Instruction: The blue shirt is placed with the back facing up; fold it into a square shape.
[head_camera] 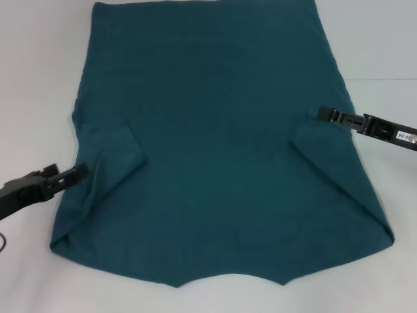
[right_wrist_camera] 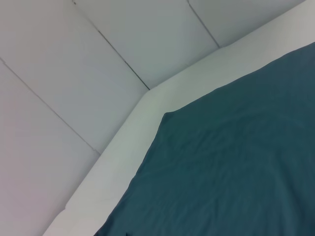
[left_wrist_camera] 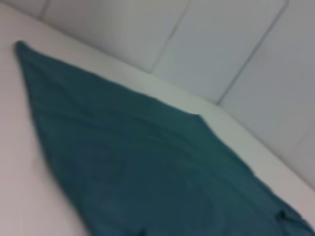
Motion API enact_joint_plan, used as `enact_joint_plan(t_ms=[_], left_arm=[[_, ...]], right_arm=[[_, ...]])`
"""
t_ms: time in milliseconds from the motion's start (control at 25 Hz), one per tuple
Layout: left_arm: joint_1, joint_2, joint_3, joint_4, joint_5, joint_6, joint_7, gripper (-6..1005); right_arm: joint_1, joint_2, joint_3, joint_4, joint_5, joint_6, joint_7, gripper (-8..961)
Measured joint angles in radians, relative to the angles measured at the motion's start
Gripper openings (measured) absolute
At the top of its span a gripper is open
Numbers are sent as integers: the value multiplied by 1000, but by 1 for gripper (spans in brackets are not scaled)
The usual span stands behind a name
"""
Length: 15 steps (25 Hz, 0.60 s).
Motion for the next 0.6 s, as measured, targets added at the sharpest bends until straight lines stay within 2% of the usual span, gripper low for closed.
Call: enact_joint_plan(t_ms=[600], left_arm=[[11,6,-50,2,158,-7,-59,882]], right_arm=[[11,-3,4,-4,6,6,4,915]])
